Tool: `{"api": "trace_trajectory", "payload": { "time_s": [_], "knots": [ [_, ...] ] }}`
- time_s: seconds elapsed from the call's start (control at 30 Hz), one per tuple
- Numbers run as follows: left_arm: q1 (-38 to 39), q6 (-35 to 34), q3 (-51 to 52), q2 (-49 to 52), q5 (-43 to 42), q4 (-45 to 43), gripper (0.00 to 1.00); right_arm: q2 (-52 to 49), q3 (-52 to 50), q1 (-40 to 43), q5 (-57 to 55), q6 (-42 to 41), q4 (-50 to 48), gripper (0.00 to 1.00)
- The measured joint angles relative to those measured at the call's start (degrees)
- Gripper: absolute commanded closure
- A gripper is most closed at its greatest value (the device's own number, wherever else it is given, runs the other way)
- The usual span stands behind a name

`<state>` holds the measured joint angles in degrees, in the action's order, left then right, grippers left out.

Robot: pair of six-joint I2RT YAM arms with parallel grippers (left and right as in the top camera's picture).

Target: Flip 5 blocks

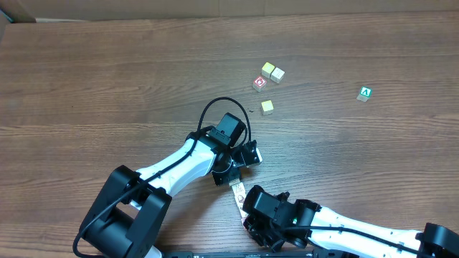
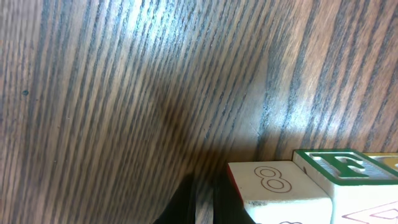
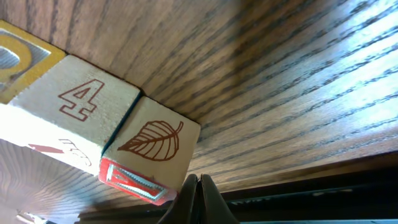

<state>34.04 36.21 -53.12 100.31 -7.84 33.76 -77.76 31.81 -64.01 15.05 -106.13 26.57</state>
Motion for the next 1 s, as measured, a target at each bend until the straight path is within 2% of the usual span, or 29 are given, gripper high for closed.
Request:
{"api": "trace_trajectory", "payload": {
  "time_s": [1.0],
  "knots": [
    [1.6,0.0,0.2,0.1,2.9,-5.2,0.96,0.0,0.0,-1.2,-2.4,0.0,-1.9,0.96]
  ]
}}
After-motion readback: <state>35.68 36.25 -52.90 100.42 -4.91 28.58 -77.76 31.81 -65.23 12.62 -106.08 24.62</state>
